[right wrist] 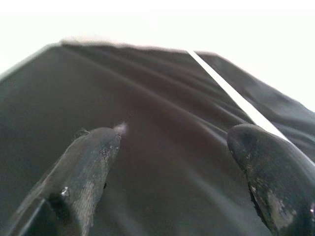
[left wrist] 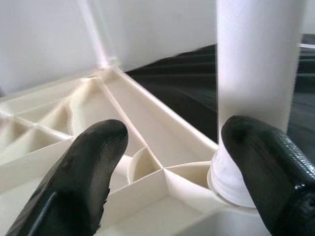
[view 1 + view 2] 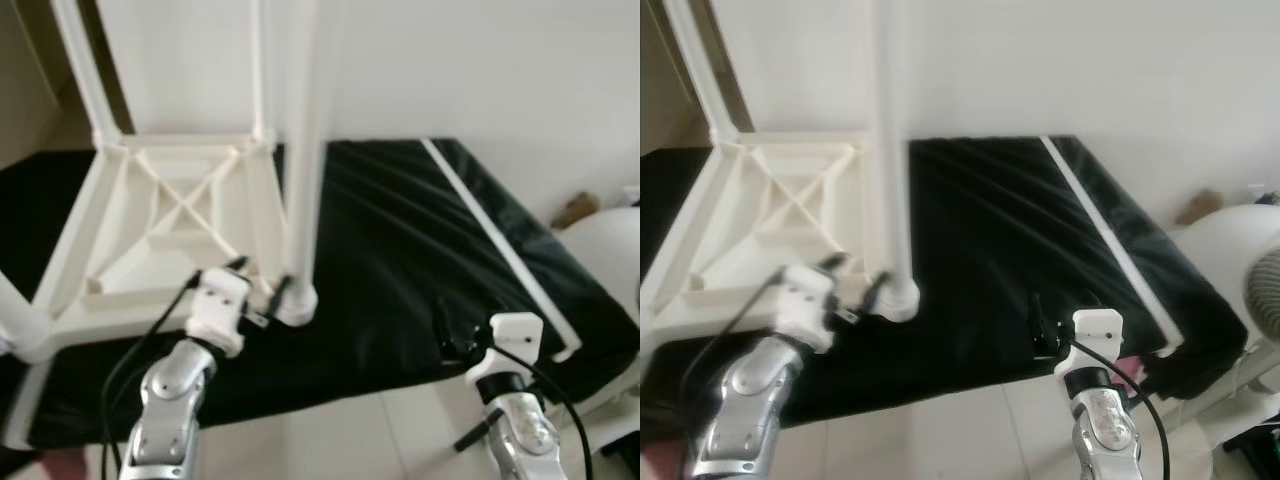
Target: Building children table
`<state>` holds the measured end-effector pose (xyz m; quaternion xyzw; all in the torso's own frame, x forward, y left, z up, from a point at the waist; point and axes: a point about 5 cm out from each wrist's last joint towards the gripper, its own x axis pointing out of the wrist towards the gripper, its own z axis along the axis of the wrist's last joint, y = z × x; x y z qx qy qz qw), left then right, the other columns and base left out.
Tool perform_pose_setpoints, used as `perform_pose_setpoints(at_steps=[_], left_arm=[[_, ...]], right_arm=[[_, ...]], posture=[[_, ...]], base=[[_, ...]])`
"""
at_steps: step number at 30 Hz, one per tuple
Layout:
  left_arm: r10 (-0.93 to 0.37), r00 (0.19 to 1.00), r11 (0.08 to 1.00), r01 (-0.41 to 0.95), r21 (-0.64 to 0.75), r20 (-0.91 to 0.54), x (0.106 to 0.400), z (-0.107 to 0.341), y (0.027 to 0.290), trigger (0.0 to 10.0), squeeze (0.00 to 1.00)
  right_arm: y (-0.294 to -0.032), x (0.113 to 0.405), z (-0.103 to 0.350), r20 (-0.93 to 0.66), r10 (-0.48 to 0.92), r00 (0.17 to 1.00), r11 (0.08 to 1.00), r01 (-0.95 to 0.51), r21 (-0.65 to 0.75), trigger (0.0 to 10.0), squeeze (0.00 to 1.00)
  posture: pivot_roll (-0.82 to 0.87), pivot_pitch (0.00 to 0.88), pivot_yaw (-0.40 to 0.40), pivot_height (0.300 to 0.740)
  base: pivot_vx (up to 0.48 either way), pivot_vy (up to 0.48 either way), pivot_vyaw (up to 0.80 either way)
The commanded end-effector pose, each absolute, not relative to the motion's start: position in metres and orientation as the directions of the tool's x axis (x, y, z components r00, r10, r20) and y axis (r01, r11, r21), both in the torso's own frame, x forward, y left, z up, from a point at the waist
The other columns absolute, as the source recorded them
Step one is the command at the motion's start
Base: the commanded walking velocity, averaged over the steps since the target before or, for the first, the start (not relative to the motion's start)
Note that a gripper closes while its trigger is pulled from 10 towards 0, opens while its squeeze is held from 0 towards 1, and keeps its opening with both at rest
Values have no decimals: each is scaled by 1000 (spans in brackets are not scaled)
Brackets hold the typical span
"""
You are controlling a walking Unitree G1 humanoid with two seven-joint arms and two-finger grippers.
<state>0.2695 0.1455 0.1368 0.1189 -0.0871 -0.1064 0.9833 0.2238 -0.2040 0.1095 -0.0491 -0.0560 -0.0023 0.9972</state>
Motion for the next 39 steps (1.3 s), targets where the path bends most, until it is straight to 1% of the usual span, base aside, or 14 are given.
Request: perform_pose_setpoints(at_steps=[1, 4, 7, 8, 10, 11, 15, 16, 17, 19, 21, 23, 27, 39], left_arm=[[-129, 979, 953, 78, 294, 160, 268, 143, 152, 10000, 0], [-63, 983, 951, 7, 309, 171, 266, 145, 157, 10000, 0], [84, 979, 926, -145, 348, 183, 262, 154, 168, 10000, 0], [61, 979, 944, -120, 306, 195, 263, 157, 168, 10000, 0], [61, 979, 944, -120, 306, 195, 263, 157, 168, 10000, 0], [-13, 976, 959, -49, 277, 217, 262, 159, 164, 10000, 0], [-13, 976, 959, -49, 277, 217, 262, 159, 164, 10000, 0], [-127, 965, 963, 64, 263, 231, 261, 157, 157, 10000, 0], [-201, 948, 947, 124, 297, 246, 260, 156, 156, 10000, 0], [-248, 941, 931, 166, 325, 229, 260, 152, 157, 10000, 0], [-248, 941, 931, 166, 325, 229, 260, 152, 157, 10000, 0], [-237, 949, 916, 147, 373, 209, 264, 150, 167, 10000, 0], [-209, 958, 925, 128, 358, 198, 267, 149, 172, 10000, 0], [-270, 941, 923, 193, 332, 205, 268, 147, 166, 10000, 0]], right_arm=[[-203, 226, 111, 114, 28, 993, 997, -19, -80, 10000, 0], [-203, 227, 112, 113, 50, 992, 996, -41, -81, 10000, 0], [-205, 230, 117, 115, 110, 987, 990, -99, -97, 10000, 0], [-205, 232, 119, 117, 131, 984, 987, -119, -105, 10000, 0], [-205, 232, 119, 117, 131, 984, 987, -119, -105, 10000, 0], [-205, 233, 120, 118, 140, 983, 986, -127, -111, 10000, 0], [-205, 233, 120, 118, 140, 983, 986, -127, -111, 10000, 0], [-204, 235, 119, 119, 143, 983, 985, -130, -113, 10000, 0], [-204, 235, 118, 118, 142, 983, 986, -129, -108, 10000, 0], [-201, 235, 117, 117, 146, 982, 985, -133, -105, 10000, 0], [-201, 235, 117, 117, 146, 982, 985, -133, -105, 10000, 0], [-195, 232, 113, 114, 145, 983, 986, -134, -95, 10000, 0], [-191, 231, 111, 113, 142, 983, 988, -133, -85, 10000, 0], [-198, 232, 111, 119, 122, 985, 990, -112, -86, 10000, 0]], posture=[[8, 0, -22, 740], [7, 0, -18, 740], [4, 0, -6, 740], [7, 0, -5, 740], [7, 0, -5, 740], [12, 0, -7, 740], [12, 0, -7, 740], [17, 0, -11, 740], [20, 0, -12, 740], [22, 0, -11, 740], [22, 0, -11, 740], [23, 0, -8, 740], [23, 0, -5, 740], [26, 0, -4, 740]], base=[[0, 0, 0], [0, 0, 0], [0, 0, 0], [0, 0, 0], [0, 0, 0], [0, 0, 0], [0, 0, 0], [0, 0, 0], [0, 0, 0], [0, 0, 0], [0, 0, 0], [0, 0, 0], [0, 0, 456], [0, 0, 722]])
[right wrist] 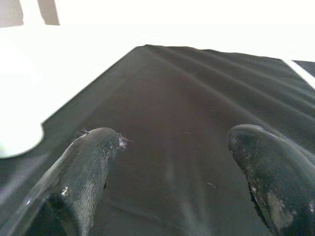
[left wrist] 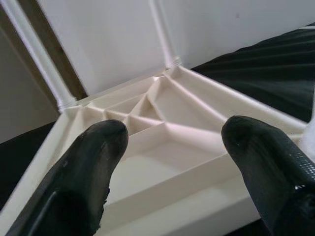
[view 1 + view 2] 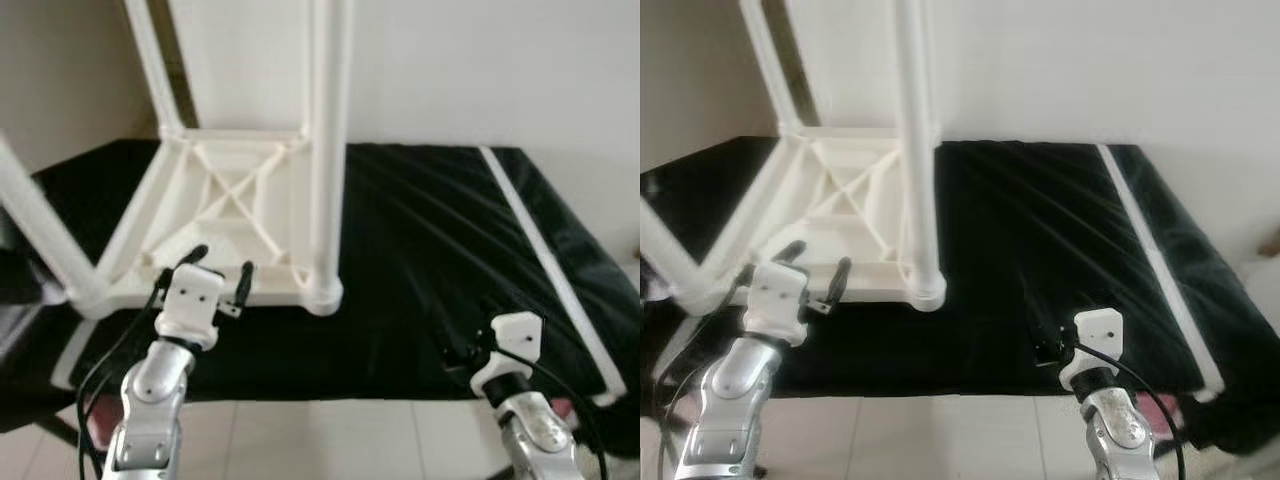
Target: Building children table
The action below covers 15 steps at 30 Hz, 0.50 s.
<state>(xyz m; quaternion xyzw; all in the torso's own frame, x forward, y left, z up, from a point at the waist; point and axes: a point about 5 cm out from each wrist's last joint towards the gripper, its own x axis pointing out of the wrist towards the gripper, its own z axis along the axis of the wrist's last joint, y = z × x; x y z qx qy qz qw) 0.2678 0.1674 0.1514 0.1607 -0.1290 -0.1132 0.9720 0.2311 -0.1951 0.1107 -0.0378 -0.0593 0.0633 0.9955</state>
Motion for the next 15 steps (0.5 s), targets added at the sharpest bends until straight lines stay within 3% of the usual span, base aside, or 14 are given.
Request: perform_pose_setpoints(at_steps=[1, 15], left_arm=[[-280, 938, 923, 203, 327, 206, 268, 147, 165, 10000, 0], [-309, 933, 932, 258, 253, 185, 267, 141, 159, 10000, 0]], right_arm=[[-199, 232, 111, 122, 119, 985, 990, -109, -88, 10000, 0], [-195, 237, 109, 127, 106, 986, 994, -100, -51, 10000, 0]], posture=[[26, 0, -5, 740], [37, 0, -14, 740]], base=[[0, 0, 0], [0, 0, 0]])
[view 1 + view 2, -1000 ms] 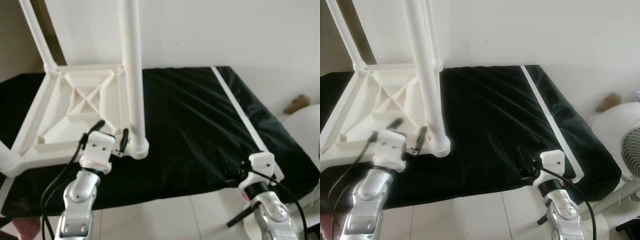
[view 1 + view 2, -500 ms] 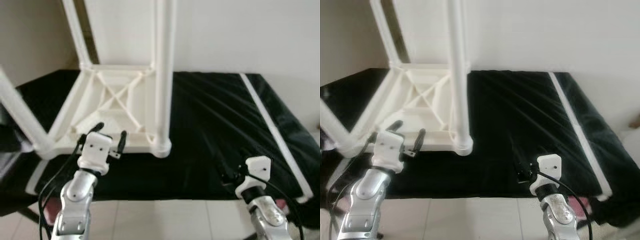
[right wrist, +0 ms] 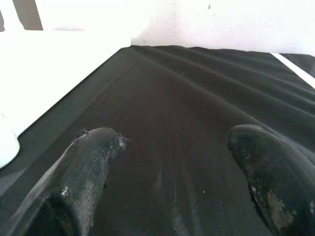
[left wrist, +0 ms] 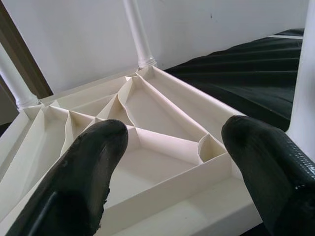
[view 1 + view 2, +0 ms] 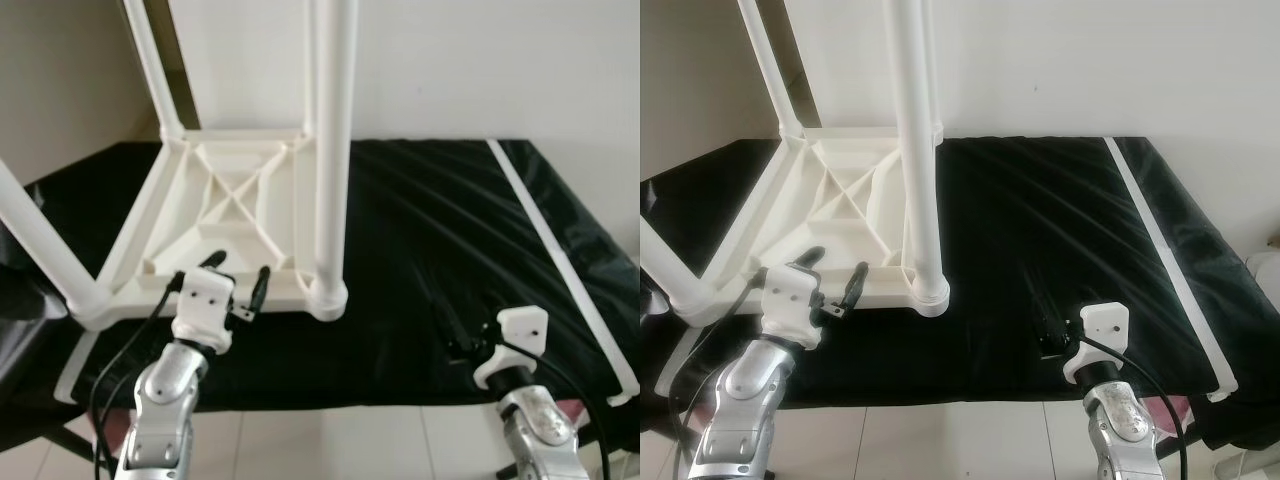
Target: Building children table
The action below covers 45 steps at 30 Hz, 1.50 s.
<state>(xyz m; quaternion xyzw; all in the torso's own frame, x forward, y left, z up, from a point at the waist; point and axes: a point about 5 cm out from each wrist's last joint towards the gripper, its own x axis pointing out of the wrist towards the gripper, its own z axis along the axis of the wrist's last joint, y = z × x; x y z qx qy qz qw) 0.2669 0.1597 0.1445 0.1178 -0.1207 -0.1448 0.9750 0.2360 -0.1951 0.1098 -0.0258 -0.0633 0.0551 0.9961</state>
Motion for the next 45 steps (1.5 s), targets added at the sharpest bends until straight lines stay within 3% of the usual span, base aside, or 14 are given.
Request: perform_pose_setpoints(at_steps=[1, 16, 40, 45], left_arm=[[-309, 933, 933, 260, 248, 185, 267, 141, 159, 10000, 0], [-319, 930, 931, 273, 241, 180, 266, 140, 157, 10000, 0], [-322, 929, 933, 278, 230, 181, 261, 139, 154, 10000, 0], [-413, 889, 896, 356, 267, 198, 256, 142, 143, 10000, 0]], right_arm=[[-195, 237, 109, 127, 102, 987, 994, -97, -50, 10000, 0], [-198, 236, 107, 127, 72, 989, 997, -66, -49, 10000, 0], [-201, 235, 106, 129, 61, 990, 997, -56, -47, 10000, 0], [-202, 235, 106, 133, 56, 990, 998, -51, -47, 10000, 0]], posture=[[38, 0, -15, 740], [37, 0, -15, 740], [44, 0, -17, 740], [42, 0, -15, 740]], base=[[0, 0, 0], [0, 153, 0], [0, 303, 0], [0, 0, 0]])
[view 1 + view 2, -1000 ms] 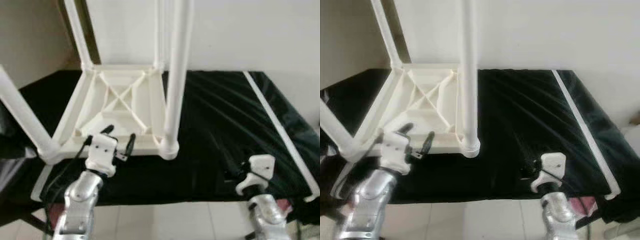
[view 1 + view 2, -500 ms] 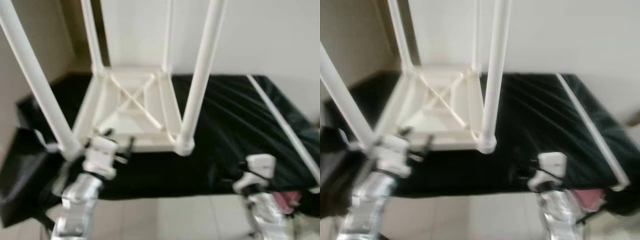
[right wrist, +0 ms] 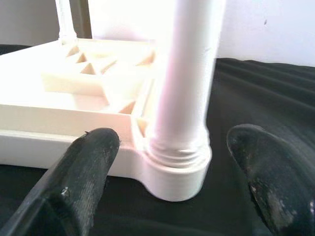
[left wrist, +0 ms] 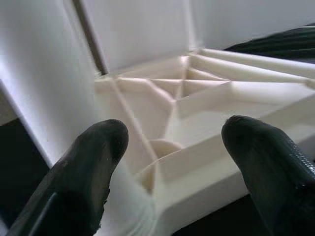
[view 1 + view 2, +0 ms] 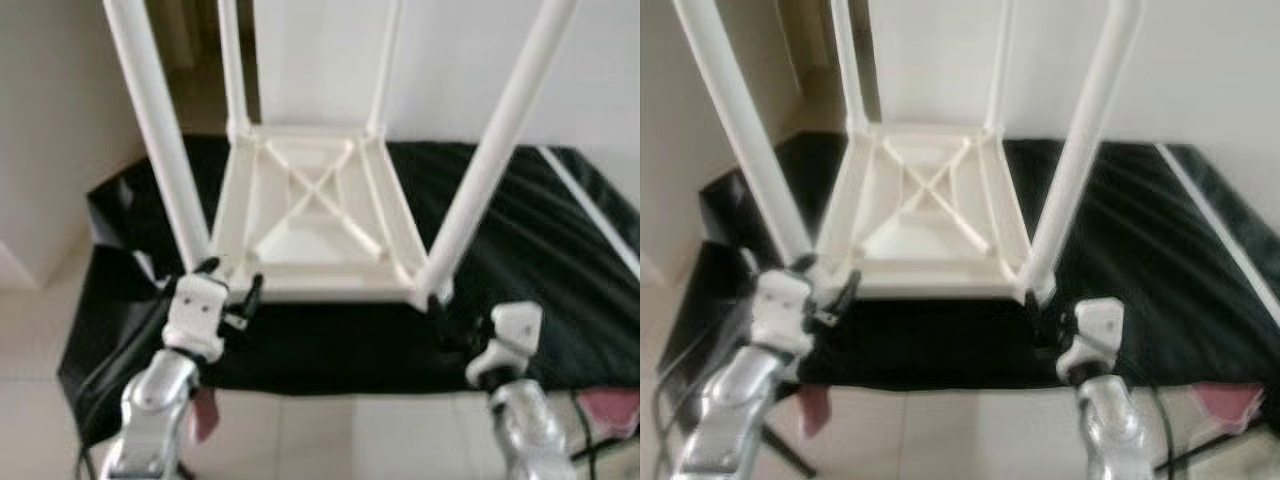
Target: Building children table
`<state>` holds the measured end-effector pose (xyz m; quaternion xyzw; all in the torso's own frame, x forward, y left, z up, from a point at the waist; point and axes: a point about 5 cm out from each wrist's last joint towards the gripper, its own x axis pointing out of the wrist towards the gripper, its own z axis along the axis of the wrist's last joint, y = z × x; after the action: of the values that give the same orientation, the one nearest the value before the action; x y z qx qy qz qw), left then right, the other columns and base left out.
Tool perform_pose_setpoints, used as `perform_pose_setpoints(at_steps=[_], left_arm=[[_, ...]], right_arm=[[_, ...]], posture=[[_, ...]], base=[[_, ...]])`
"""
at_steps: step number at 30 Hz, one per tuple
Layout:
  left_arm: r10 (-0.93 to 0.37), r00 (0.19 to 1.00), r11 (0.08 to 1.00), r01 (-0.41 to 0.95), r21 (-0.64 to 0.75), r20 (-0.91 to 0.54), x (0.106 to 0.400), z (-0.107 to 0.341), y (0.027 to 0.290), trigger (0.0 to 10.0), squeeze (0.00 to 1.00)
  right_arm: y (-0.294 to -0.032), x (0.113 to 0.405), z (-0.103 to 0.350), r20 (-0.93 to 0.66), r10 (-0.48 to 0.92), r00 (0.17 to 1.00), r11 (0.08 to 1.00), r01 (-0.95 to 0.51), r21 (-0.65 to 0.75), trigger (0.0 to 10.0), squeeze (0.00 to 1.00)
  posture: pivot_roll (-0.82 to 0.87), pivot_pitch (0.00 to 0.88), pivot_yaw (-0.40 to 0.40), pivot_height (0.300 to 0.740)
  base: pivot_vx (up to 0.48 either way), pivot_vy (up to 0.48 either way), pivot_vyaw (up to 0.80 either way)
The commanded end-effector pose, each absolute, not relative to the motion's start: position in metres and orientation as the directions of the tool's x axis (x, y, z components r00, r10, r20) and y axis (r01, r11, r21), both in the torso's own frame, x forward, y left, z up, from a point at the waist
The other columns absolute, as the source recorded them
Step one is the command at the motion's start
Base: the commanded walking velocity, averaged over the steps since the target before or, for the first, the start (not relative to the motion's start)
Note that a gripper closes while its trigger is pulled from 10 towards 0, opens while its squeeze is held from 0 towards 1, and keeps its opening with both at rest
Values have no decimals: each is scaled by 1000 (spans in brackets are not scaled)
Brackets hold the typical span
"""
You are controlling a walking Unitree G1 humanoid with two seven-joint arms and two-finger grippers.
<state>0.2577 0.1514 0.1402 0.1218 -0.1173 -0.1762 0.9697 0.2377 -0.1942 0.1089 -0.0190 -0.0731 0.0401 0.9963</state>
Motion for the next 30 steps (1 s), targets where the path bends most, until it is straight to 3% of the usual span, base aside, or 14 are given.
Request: perform_pose_setpoints(at_steps=[1, 7, 14, 15, 21, 22, 23, 24, 30], left_arm=[[-449, 873, 875, 385, 292, 193, 254, 141, 139, 10000, 0], [-613, 778, 759, 532, 375, 137, 245, 133, 117, 10000, 0], [-698, 711, 686, 625, 373, 91, 240, 128, 109, 10000, 0], [-729, 681, 655, 666, 357, 69, 238, 125, 107, 10000, 0], [-780, 625, 593, 727, 346, 22, 233, 120, 108, 10000, 0], [-785, 619, 586, 732, 348, 18, 233, 121, 108, 10000, 0], [-790, 613, 579, 736, 349, 17, 233, 121, 108, 10000, 0], [-792, 610, 579, 738, 345, 22, 233, 124, 108, 10000, 0], [-802, 595, 585, 769, 256, 48, 236, 135, 100, 10000, 0]], right_arm=[[-202, 235, 106, 133, 51, 990, 998, -45, -46, 10000, 0], [-209, 233, 102, 124, -23, 992, 999, 28, -37, 10000, 0], [-210, 233, 103, 119, -22, 993, 999, 25, -27, 10000, 0], [-211, 233, 103, 121, -12, 993, 999, 16, -28, 10000, 1000], [-209, 236, 107, 120, 49, 992, 997, -40, -73, 10000, 1000], [-207, 237, 109, 121, 72, 990, 994, -62, -91, 10000, 878], [-205, 238, 112, 125, 97, 987, 991, -84, -104, 10000, 353], [-203, 240, 116, 133, 117, 984, 987, -100, -125, 10000, 0], [-198, 248, 129, 175, 147, 974, 985, -128, -114, 10000, 0]], posture=[[43, 0, -14, 740], [37, 0, -12, 740], [32, 0, -12, 740], [32, 0, -12, 740], [29, 0, -4, 740], [29, 0, -4, 740], [29, 0, -3, 740], [28, 0, -1, 740], [26, 0, -1, 740]], base=[[0, 0, 0], [0, 0, 0], [0, 0, 0], [0, 0, 0], [0, 0, 0], [0, 0, 0], [0, 0, 0], [0, 0, 0], [0, 0, 0]])
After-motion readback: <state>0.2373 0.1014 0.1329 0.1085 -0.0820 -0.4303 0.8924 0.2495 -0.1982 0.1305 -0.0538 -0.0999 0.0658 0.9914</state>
